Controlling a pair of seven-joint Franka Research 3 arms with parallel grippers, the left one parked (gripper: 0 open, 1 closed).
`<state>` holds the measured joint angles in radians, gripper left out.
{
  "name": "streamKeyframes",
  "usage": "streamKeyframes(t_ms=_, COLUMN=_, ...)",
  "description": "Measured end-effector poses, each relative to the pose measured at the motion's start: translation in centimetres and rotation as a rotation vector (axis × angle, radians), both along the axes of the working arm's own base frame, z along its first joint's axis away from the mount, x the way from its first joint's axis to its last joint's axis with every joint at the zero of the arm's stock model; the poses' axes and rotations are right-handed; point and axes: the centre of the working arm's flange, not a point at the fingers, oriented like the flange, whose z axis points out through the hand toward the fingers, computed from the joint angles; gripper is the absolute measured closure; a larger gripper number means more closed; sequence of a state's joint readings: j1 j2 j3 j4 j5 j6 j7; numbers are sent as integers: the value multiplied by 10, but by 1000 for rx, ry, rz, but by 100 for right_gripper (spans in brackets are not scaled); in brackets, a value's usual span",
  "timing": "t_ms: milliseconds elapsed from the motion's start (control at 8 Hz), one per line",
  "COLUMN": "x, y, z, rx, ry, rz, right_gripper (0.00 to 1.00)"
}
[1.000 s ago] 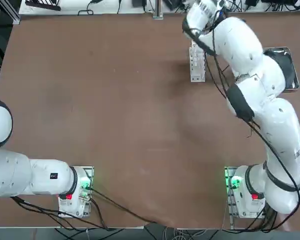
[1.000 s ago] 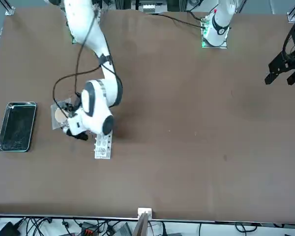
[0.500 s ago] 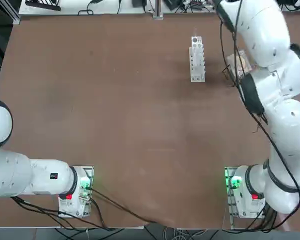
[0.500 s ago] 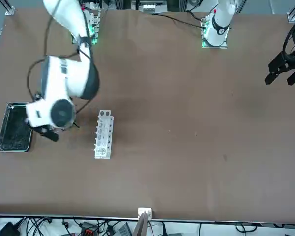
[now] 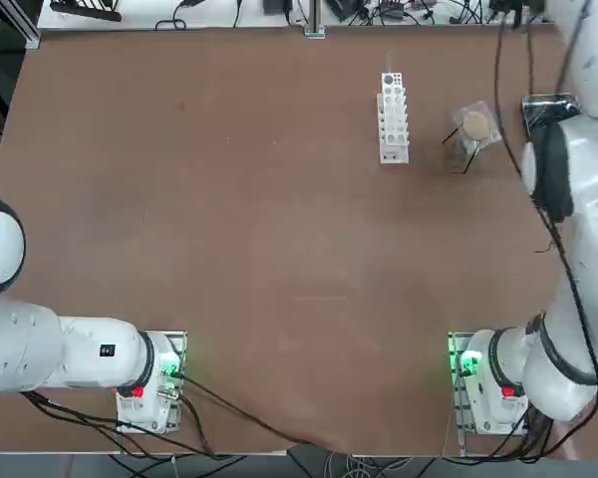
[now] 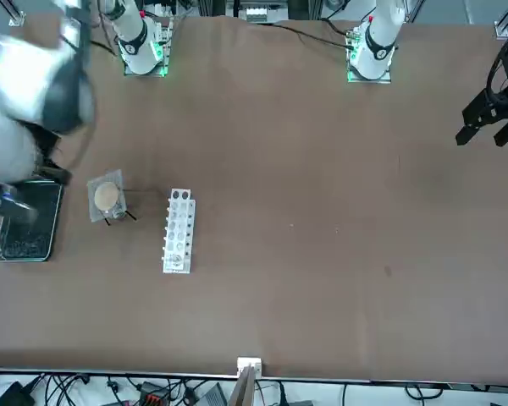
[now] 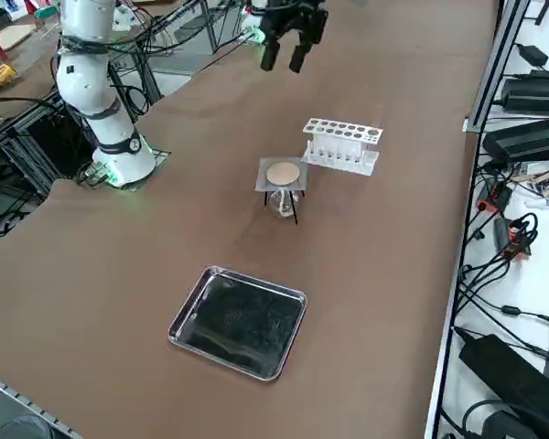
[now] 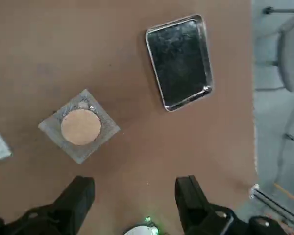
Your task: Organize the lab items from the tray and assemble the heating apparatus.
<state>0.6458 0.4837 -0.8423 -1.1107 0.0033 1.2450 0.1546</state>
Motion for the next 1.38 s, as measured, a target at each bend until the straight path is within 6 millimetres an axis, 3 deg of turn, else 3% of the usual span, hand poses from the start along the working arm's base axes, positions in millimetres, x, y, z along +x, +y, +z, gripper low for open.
streamKeyframes(t_ms=250, x=-17, y=-79, z=35, rx=126, ry=-53, rz=17, right_gripper=0)
streamKeyframes(t_ms=500, x=-24, y=-116, z=43, rx=169, ry=-94, rz=21, right_gripper=0)
streamKeyframes(t_ms=1000, x=-31, y=-136, z=41, rx=214, ry=-137, rz=22, right_gripper=0)
streamKeyframes(t_ms=1375, x=-31, y=-130, z=39, rx=329, ry=-147, rz=80, right_gripper=0)
